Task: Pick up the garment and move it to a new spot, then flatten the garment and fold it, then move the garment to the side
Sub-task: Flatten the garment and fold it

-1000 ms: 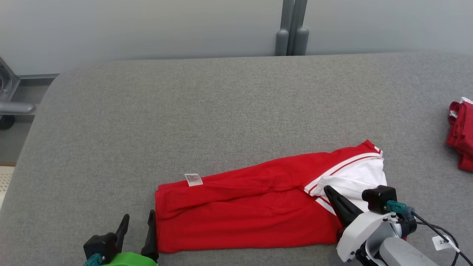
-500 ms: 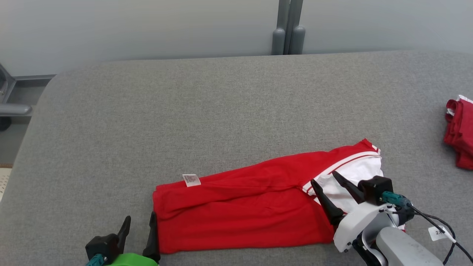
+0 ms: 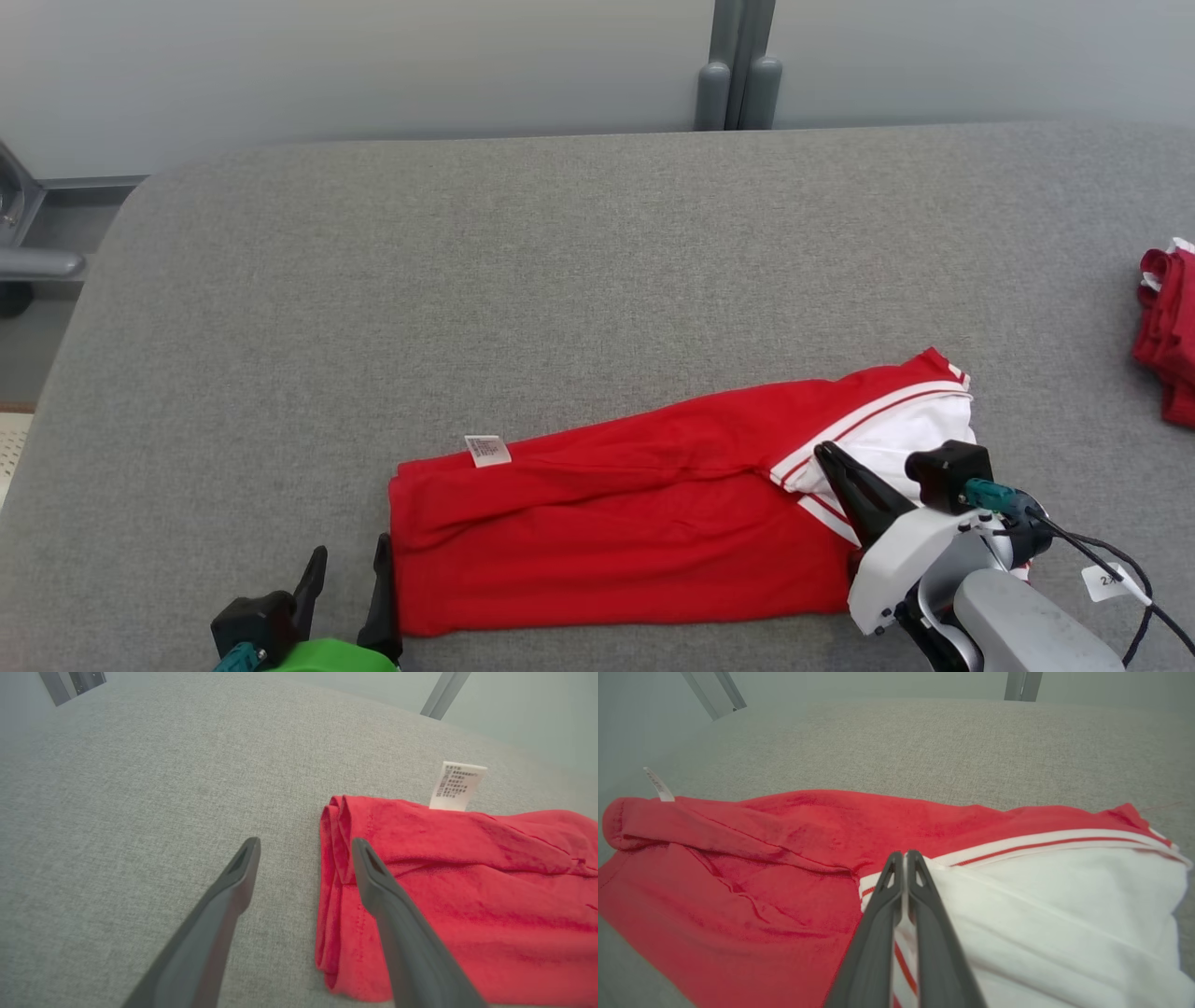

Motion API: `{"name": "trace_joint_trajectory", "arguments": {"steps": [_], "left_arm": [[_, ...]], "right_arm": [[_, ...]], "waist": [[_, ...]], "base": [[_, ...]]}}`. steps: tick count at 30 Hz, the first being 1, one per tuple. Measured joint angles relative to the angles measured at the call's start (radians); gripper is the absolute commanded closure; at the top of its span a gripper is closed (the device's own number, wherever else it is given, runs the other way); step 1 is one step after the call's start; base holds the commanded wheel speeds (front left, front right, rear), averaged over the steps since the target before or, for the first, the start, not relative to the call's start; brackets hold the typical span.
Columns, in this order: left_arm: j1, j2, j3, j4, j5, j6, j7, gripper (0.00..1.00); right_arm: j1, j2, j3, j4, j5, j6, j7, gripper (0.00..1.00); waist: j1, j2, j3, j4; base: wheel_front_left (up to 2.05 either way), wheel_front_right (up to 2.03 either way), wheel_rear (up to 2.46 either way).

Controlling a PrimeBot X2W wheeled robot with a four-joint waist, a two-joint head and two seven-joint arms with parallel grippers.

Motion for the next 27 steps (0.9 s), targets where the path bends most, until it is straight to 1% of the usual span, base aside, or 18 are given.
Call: {"name": "trace_joint_trajectory", "arguments": {"steps": [4, 9, 10, 11, 13, 19, 23, 27], "left_arm": [[0.0, 0.0, 0.0, -0.004, 0.003, 0.0, 0.0, 0.0], [0.0, 0.0, 0.008, -0.012, 0.007, -0.004, 0.0, 0.0], [0.0, 0.0, 0.009, -0.011, 0.008, -0.005, 0.0, 0.0], [0.0, 0.0, 0.01, -0.012, 0.01, -0.005, 0.0, 0.0], [-0.001, 0.0, 0.011, -0.012, 0.011, -0.006, 0.0, 0.0], [-0.002, 0.0, 0.009, -0.012, 0.011, -0.007, 0.0, 0.0], [-0.002, 0.0, 0.011, -0.017, 0.011, -0.009, 0.0, 0.0], [-0.002, 0.0, 0.011, -0.022, 0.011, -0.009, 0.0, 0.0]], "right_arm": [[0.047, 0.0, -0.053, -0.084, -0.008, 0.0, 0.0, 1.0], [0.171, 0.012, -0.111, -0.224, -0.039, 0.0, 0.0, 1.0], [0.197, 0.015, -0.112, -0.239, -0.04, 0.0, 0.0, 0.73], [0.222, 0.019, -0.124, -0.246, -0.047, 0.0, 0.0, 0.0], [0.26, 0.022, -0.158, -0.262, -0.062, 0.0, 0.0, 0.0], [0.324, 0.031, -0.201, -0.265, -0.097, 0.0, 0.0, 0.0], [0.336, 0.048, -0.303, -0.293, -0.112, 0.0, 0.0, 0.0], [0.305, 0.062, -0.41, -0.313, -0.121, 0.0, 0.0, 0.0]], "waist": [[0.0, 0.0, 0.003, -0.012], [0.0, 0.0, 0.006, -0.03], [0.0, 0.0, 0.006, -0.034], [0.0, 0.0, 0.008, -0.037], [0.0, 0.0, 0.01, -0.044], [0.0, 0.0, 0.012, -0.057], [0.0, 0.0, 0.009, -0.063], [0.0, 0.0, 0.008, -0.068]], "base": [[0.0, 0.0, 0.0], [0.0, 0.0, 0.0], [0.0, 0.0, 0.0], [0.0, 0.0, 0.0], [0.0, 0.0, 0.0], [0.0, 0.0, 0.0], [0.0, 0.0, 0.0], [0.0, 0.0, 0.0]]}}
